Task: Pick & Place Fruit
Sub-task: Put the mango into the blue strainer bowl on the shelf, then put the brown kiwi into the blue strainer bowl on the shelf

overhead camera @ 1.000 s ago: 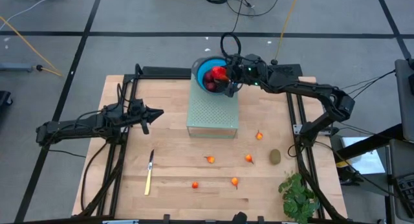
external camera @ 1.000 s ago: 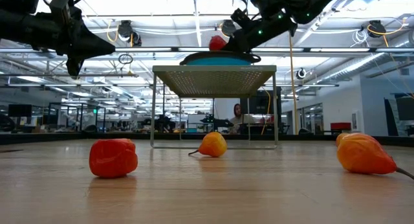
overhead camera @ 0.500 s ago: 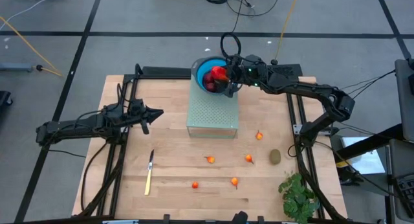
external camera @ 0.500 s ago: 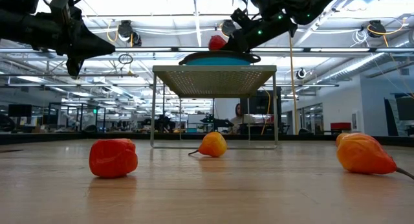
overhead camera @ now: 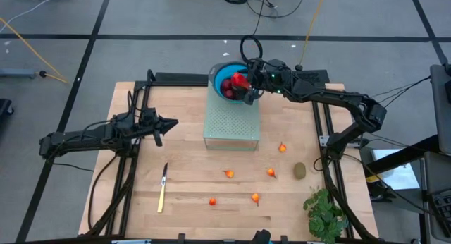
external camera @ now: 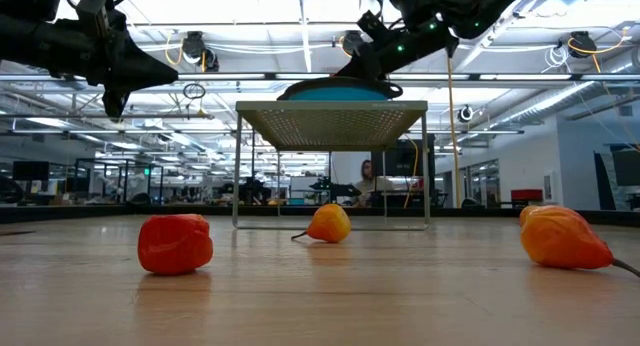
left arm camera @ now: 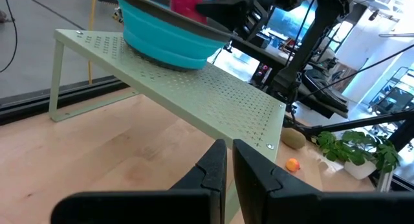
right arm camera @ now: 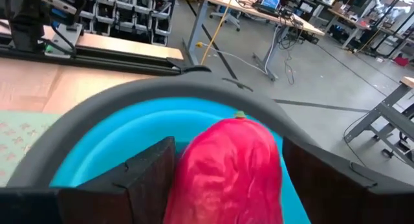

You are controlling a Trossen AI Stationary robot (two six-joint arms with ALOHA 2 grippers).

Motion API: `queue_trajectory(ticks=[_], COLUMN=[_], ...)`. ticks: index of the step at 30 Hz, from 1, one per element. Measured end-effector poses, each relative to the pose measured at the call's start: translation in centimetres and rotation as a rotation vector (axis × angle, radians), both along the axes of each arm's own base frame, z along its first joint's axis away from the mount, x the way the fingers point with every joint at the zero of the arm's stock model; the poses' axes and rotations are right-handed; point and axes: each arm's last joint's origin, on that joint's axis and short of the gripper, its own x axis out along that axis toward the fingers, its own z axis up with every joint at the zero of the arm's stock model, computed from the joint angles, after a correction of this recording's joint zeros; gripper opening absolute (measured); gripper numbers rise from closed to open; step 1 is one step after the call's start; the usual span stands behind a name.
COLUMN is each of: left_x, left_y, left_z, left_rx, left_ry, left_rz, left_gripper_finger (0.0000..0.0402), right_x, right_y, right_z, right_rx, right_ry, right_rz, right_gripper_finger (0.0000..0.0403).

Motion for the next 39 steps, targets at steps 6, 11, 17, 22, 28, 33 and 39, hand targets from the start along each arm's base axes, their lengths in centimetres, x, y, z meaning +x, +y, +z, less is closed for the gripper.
queue_trajectory(ticks=[6, 11, 17, 22, 28, 33, 39], left_x=[0.00, 0.00, 0.00, 0.00, 0.00, 0.00, 0.00], left_y=[0.00, 0.00, 0.00, 0.00, 0.00, 0.00, 0.00], left_z=[0.00, 0.00, 0.00, 0.00, 0.00, 0.00, 0.00], left_rx=[0.000, -0.001, -0.003, -0.003, -0.003, -0.004, -0.008], left_ry=[0.000, 0.000, -0.001, -0.001, -0.001, -0.002, -0.003], left_rz=[0.000, 0.000, 0.000, 0.000, 0.000, 0.000, 0.001], left_gripper_finger=[0.0026, 0.0026, 0.0026, 0.0026, 0.0026, 0.0026, 0.0026], right_x=[0.04, 0.13, 0.15, 0.15, 0.18, 0.21, 0.19], right_y=[-0.03, -0.07, -0.06, -0.06, 0.10, 0.26, 0.28], right_z=[0.21, 0.70, 0.83, 0.81, 0.69, 0.56, 0.43], right_rx=[-0.012, -0.036, 0.038, 0.089, 0.130, 0.197, 0.222], right_ry=[-0.020, -0.066, -0.110, -0.127, -0.125, -0.131, -0.125], right_rz=[-0.001, -0.001, -0.014, -0.023, 0.023, 0.064, 0.063], right_gripper_finger=[0.0285, 0.0280, 0.0270, 0.0251, 0.0212, 0.0171, 0.0127])
